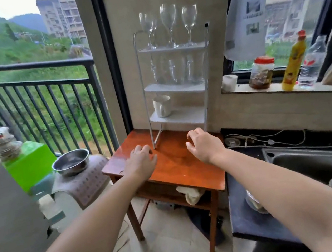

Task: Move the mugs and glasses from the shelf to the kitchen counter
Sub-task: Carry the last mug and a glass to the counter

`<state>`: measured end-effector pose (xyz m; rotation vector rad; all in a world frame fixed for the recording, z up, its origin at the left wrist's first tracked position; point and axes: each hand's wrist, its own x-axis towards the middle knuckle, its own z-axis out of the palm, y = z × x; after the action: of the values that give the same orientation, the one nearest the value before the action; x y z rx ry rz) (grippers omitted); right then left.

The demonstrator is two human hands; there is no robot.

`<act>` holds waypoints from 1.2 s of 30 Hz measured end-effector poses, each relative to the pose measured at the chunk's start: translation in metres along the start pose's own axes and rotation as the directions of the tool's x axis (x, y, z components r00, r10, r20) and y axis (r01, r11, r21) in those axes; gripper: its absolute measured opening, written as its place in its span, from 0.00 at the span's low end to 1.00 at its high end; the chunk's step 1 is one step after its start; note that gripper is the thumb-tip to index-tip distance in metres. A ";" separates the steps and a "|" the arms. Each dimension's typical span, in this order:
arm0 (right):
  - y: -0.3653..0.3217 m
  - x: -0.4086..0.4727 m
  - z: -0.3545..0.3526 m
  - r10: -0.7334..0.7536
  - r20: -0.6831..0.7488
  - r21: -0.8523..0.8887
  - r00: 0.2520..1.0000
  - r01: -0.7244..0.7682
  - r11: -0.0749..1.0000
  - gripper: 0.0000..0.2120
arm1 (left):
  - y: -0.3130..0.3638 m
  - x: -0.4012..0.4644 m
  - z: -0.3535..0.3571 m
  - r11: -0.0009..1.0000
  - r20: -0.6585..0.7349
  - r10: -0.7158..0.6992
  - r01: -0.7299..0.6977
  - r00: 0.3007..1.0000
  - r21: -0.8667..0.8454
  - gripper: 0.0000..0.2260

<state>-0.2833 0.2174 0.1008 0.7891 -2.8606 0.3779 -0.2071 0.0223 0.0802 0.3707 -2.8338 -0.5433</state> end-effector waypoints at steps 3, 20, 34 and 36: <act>0.015 0.055 0.003 0.028 -0.015 0.024 0.999 -0.028 0.999 0.16 | 0.001 0.054 0.011 0.999 -0.007 0.027 -0.027 1.000 -0.019 0.14; 0.053 0.288 -0.034 0.480 -0.273 0.533 0.834 -0.284 0.797 0.25 | 0.008 0.301 0.062 0.885 0.057 -0.179 0.186 0.982 -0.426 0.23; 0.057 0.352 -0.034 0.771 -0.098 0.928 0.629 -0.223 0.300 0.09 | -0.002 0.375 0.106 0.511 0.391 -0.200 0.436 0.898 -0.741 0.11; 0.055 0.345 -0.038 0.763 -0.092 0.950 0.640 -0.172 0.259 0.10 | -0.004 0.378 0.109 0.437 0.437 -0.199 0.478 0.877 -0.762 0.07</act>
<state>-0.6026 0.1071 0.1988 -0.2948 -2.0197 1.9768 -0.5915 -0.0546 0.0469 0.6935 -2.2493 -2.1298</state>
